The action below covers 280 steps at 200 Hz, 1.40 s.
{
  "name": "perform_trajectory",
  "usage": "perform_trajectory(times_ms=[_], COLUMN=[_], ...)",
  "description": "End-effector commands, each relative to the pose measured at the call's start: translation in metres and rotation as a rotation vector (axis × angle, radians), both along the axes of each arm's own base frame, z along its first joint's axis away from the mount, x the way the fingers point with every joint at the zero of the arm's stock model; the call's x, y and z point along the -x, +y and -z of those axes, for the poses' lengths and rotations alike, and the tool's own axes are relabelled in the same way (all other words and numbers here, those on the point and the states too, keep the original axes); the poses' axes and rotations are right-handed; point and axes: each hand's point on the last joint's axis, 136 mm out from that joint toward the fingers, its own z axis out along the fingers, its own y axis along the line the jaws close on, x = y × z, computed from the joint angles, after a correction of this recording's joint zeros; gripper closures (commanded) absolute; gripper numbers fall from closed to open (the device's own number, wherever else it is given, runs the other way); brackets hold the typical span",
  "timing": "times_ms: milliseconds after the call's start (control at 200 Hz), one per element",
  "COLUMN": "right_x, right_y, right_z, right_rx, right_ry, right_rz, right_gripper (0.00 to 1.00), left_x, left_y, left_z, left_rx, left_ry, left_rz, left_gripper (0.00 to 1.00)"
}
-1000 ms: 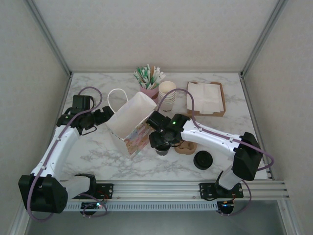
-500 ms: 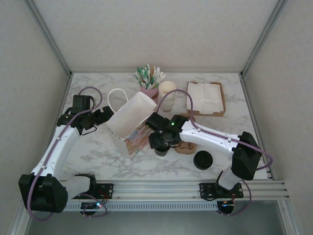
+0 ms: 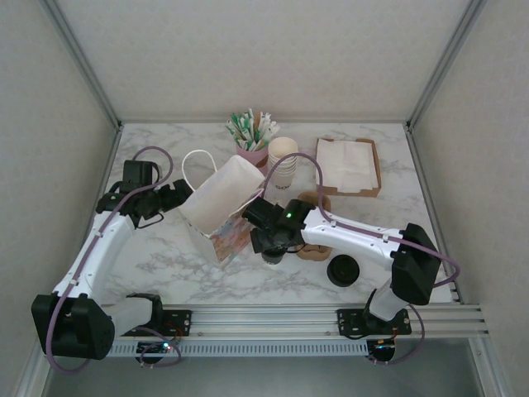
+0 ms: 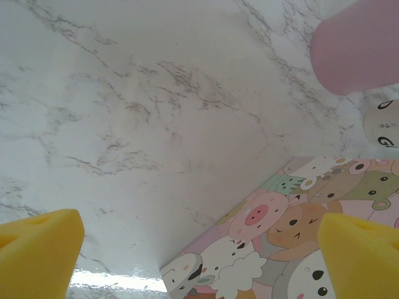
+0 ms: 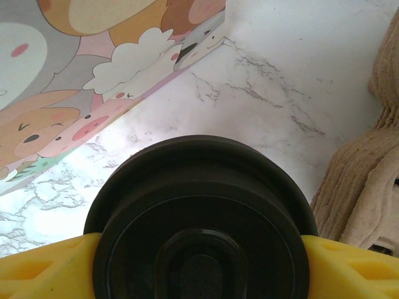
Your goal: Pack the takeout coffee
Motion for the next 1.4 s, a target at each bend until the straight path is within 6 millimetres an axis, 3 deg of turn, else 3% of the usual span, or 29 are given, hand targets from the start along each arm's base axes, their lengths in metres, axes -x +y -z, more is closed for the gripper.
perform_trajectory(times_ms=[0,330,531,736,946,1211,1396], right_x=[0.025,0.026,0.029,0.027,0.029,0.031,0.028], right_y=[-0.039,-0.077,-0.079,-0.057,-0.055,-0.058,-0.048], right_z=[0.061,0.072,0.076,0.05,0.017,0.001,-0.009], right_rx=[0.235,0.446,0.463,0.287,0.208,0.155,0.095], right_ry=[0.139,0.133,0.138,0.11,0.095,0.081,0.069], right_rz=[0.014,0.027,0.025,0.038,0.1,0.193,0.207], right_gripper=[0.22,0.27,0.28,0.26,0.25,0.22,0.19], left_x=[0.0,-0.001,-0.001,0.0,0.0,0.0,0.0], left_y=[-0.004,-0.004,-0.004,-0.002,0.0,0.0,-0.001], left_z=[-0.005,-0.005,-0.005,-0.006,-0.009,-0.009,-0.008], left_rx=[0.0,-0.002,-0.001,-0.009,-0.021,-0.018,-0.018], left_ry=[-0.002,-0.001,-0.001,-0.004,-0.017,-0.017,-0.013], left_rz=[0.018,0.018,0.017,0.014,0.006,0.007,0.008], left_gripper=[0.03,0.03,0.03,0.03,0.03,0.03,0.03])
